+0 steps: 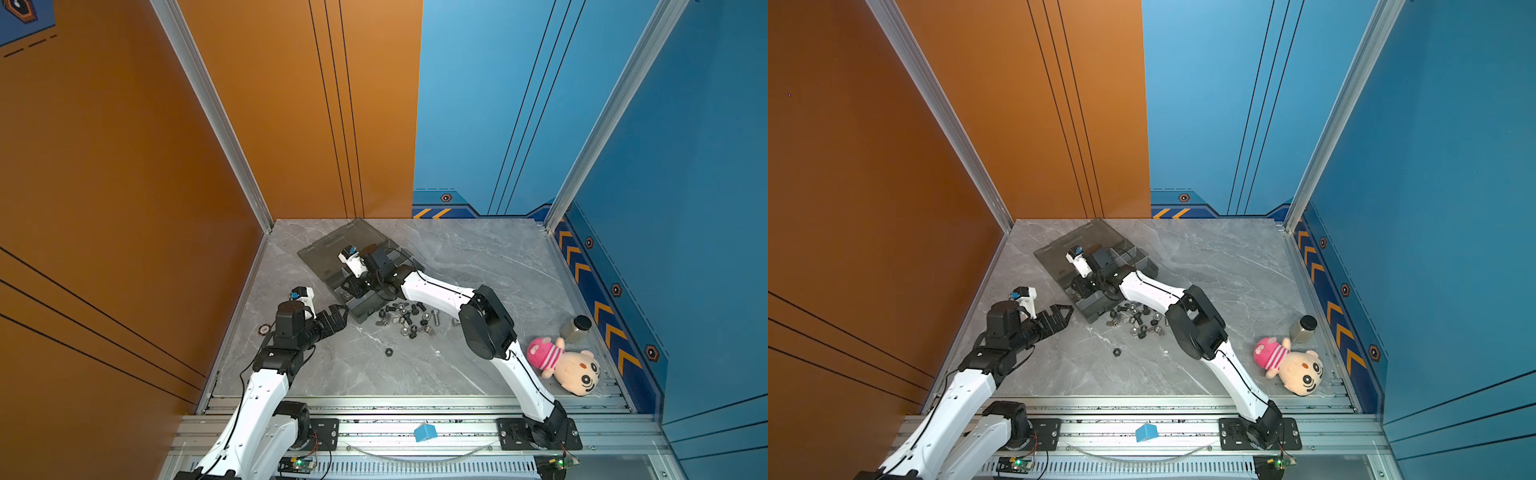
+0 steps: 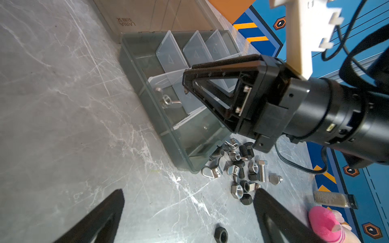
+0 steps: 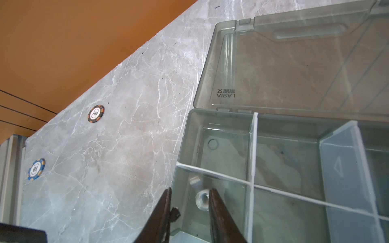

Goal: Sort the screws and nuts into containers
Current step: 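Lift the wing nut with the right gripper and drop it into a box compartment, then move the right gripper back down to the pile of nuts and bolts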

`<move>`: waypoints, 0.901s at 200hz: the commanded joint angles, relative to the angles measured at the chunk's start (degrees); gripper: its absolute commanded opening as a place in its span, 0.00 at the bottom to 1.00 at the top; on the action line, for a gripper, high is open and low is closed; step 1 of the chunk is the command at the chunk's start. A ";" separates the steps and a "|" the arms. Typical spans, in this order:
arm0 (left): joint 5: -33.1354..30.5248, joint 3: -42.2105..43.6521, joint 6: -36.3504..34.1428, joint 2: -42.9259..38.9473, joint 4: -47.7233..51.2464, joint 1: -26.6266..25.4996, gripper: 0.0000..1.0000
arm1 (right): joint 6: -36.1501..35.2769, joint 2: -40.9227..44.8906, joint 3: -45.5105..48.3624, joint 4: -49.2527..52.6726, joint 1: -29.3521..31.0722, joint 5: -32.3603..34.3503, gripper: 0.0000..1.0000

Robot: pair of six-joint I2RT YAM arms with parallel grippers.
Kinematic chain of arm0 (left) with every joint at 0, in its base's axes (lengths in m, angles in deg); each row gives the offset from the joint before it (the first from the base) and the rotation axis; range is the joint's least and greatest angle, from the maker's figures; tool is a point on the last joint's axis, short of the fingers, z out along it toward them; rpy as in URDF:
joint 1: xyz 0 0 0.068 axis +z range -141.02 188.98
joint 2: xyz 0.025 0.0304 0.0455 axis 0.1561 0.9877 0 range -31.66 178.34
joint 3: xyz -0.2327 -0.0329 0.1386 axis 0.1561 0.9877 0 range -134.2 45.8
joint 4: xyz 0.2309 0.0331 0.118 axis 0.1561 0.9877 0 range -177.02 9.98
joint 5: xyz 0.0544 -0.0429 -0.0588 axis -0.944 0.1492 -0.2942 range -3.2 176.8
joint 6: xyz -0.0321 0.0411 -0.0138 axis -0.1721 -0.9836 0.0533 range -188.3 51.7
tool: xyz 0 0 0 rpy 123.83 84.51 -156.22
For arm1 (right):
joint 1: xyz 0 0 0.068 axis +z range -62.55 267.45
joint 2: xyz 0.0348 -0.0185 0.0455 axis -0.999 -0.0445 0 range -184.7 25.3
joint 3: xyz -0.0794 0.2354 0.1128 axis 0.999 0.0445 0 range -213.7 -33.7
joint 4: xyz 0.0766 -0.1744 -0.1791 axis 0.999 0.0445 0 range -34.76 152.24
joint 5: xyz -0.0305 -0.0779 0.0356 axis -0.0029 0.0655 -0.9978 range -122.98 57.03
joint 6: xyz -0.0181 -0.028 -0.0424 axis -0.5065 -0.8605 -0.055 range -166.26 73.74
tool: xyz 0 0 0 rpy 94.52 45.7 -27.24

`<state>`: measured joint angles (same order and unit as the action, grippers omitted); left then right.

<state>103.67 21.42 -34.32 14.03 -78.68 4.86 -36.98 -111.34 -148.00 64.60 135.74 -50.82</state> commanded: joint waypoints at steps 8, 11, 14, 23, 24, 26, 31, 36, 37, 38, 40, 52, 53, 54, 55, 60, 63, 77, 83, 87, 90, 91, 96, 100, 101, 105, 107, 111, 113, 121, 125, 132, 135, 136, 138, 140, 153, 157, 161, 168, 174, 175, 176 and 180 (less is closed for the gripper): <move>1.59 0.90 0.32 -0.44 -0.52 0.52 0.98 | 0.85 1.22 0.77 -1.51 -0.70 0.13 0.35; 1.59 0.90 0.30 -0.43 -0.52 0.52 0.98 | 0.95 1.51 1.04 -1.67 -0.73 0.21 0.35; 1.66 0.85 0.33 -0.49 -0.56 0.60 0.98 | 1.09 2.04 1.64 -2.02 -0.81 0.26 0.35; 1.64 0.79 0.47 -0.43 -0.67 0.69 0.98 | 1.67 3.66 3.74 -3.20 -1.10 0.50 0.36; 1.66 0.81 0.43 -0.43 -0.68 0.65 0.98 | 1.78 3.93 4.00 -3.34 -1.10 0.47 0.36; 1.68 0.82 0.46 -0.47 -0.69 0.59 0.98 | 2.03 4.43 4.48 -3.73 -1.16 0.54 0.36; 1.72 0.82 0.49 -0.55 -0.69 0.60 0.98 | 2.64 5.49 6.00 -4.59 -1.39 0.62 0.36; 1.76 0.78 0.56 -0.53 -0.78 0.60 0.98 | 3.38 6.77 7.51 -5.36 -1.60 0.51 0.36; 1.76 0.80 0.61 -0.52 -0.78 0.60 0.98 | 3.60 7.02 7.78 -5.47 -1.66 0.52 0.36; 1.77 0.82 0.59 -0.52 -0.78 0.60 0.98 | 3.71 7.27 8.04 -5.57 -1.77 0.53 0.36; 1.75 0.82 0.64 -0.52 -0.78 0.60 0.98 | 3.99 7.82 8.61 -5.76 -1.84 0.51 0.37; 1.81 0.83 0.76 -0.60 -0.83 0.69 0.98 | 5.25 11.15 11.80 -6.16 -2.32 0.45 0.37; 1.88 0.83 0.75 -0.60 -0.85 0.69 0.98 | 5.33 11.49 12.38 -6.14 -2.41 0.49 0.37; 1.87 0.83 0.74 -0.60 -0.90 0.69 0.98 | 5.41 11.75 12.85 -6.12 -2.46 0.51 0.38; 1.86 0.87 0.79 -0.60 -0.93 0.74 0.98 | 5.45 11.97 13.17 -6.08 -2.43 0.57 0.38; 1.94 0.95 0.91 -0.65 -1.03 0.69 0.98 | 5.74 13.41 14.64 -5.85 -2.61 0.72 0.38; 1.91 1.00 0.97 -0.62 -1.12 0.69 0.98 | 5.77 14.22 15.28 -5.65 -2.65 0.76 0.38; 2.11 1.19 1.39 -0.52 -1.64 0.69 0.98 | 5.47 17.37 18.89 -3.94 -2.68 0.87 0.39; 2.11 1.33 1.63 -0.48 -1.96 0.69 0.98 | 5.08 20.56 20.23 -2.96 -2.69 0.92 0.39; 2.17 1.47 1.70 -0.45 -2.12 0.69 0.98 | 4.84 21.72 21.18 -2.23 -2.63 1.18 0.39; 2.20 1.52 1.81 -0.43 -2.22 0.69 0.98 | 4.69 22.54 21.66 -1.58 -2.67 1.35 0.39; 2.16 1.53 1.80 -0.43 -2.25 0.69 0.98 | 4.65 22.81 21.97 -1.43 -2.63 1.38 0.40; 2.12 1.62 1.92 -0.43 -2.42 0.74 0.98 | 4.26 24.09 23.18 -0.49 -2.57 1.78 0.40; 2.06 1.74 2.07 -0.30 -2.57 0.70 0.98 | 4.06 25.04 24.07 0.09 -2.50 2.10 0.40; 2.09 1.72 2.11 -0.32 -2.60 0.69 0.98 | 4.03 25.33 24.32 0.28 -2.50 2.19 0.40; 2.09 1.92 2.19 -0.30 -2.63 0.74 0.98 | 3.92 26.34 25.04 0.98 -2.48 2.48 0.40; 2.11 1.93 2.22 -0.26 -2.80 0.70 0.98 | 3.78 26.84 25.56 1.28 -2.43 2.65 0.40; 2.09 1.98 2.35 -0.21 -2.88 0.75 0.98 | 3.57 27.76 26.43 2.07 -2.39 2.80 0.41; 2.11 2.04 2.35 -0.20 -2.93 0.73 0.98 | 3.51 28.16 26.88 2.33 -2.41 2.88 0.41; 2.11 2.09 2.48 0.00 -3.16 0.70 0.98 | 3.38 29.99 28.65 3.17 -2.22 3.52 0.41; 2.08 2.09 2.50 0.08 -3.23 0.77 0.98 | 3.46 30.82 29.60 3.57 -2.19 3.79 0.41; 2.10 2.08 2.62 0.18 -3.26 0.78 0.98 | 3.53 32.24 30.96 4.35 -2.00 4.28 0.42; 2.09 2.09 2.68 0.33 -3.32 0.76 0.98 | 3.59 32.83 31.73 4.63 -1.96 4.47 0.42; 2.10 2.07 2.68 0.35 -3.32 0.77 0.98 | 3.53 32.97 31.92 4.66 -1.96 4.48 0.42; 2.16 2.08 2.72 0.42 -3.28 0.78 0.98 | 3.53 33.31 32.38 4.80 -1.91 4.53 0.42; 2.15 2.06 2.79 0.49 -3.32 0.74 0.98 | 3.55 33.57 32.78 4.85 -1.85 4.54 0.42; 2.22 2.06 2.85 0.82 -3.50 0.74 0.98 | 3.63 35.34 35.44 5.41 -1.48 5.45 0.43; 2.24 2.10 3.02 1.01 -3.52 0.70 0.98 | 3.56 35.72 36.42 5.51 -1.32 5.81 0.43; 2.29 2.14 3.05 1.13 -3.64 0.69 0.98 | 3.55 36.18 37.55 5.39 -1.13 6.38 0.43; 2.38 2.07 3.18 1.32 -3.63 0.65 0.98 | 3.63 36.71 39.06 5.06 -0.81 7.15 0.43; 2.41 2.12 3.31 1.54 -3.72 0.63 0.98 | 3.88 37.01 40.36 4.78 -0.54 7.90 0.44; 2.44 2.09 3.30 1.57 -3.70 0.62 0.98 | 3.93 37.04 40.63 4.74 -0.51 8.00 0.44; 2.46 2.03 3.34 1.58 -3.73 0.61 0.98 | 4.01 37.09 40.82 4.67 -0.50 8.09 0.44; 2.55 2.01 3.39 1.70 -3.76 0.60 0.98 | 4.35 37.29 41.54 4.43 -0.33 8.39 0.44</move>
<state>104.47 22.92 -31.74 15.14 -81.26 5.19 -32.89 -75.08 -111.42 65.83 134.43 -46.30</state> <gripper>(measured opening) 0.976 0.435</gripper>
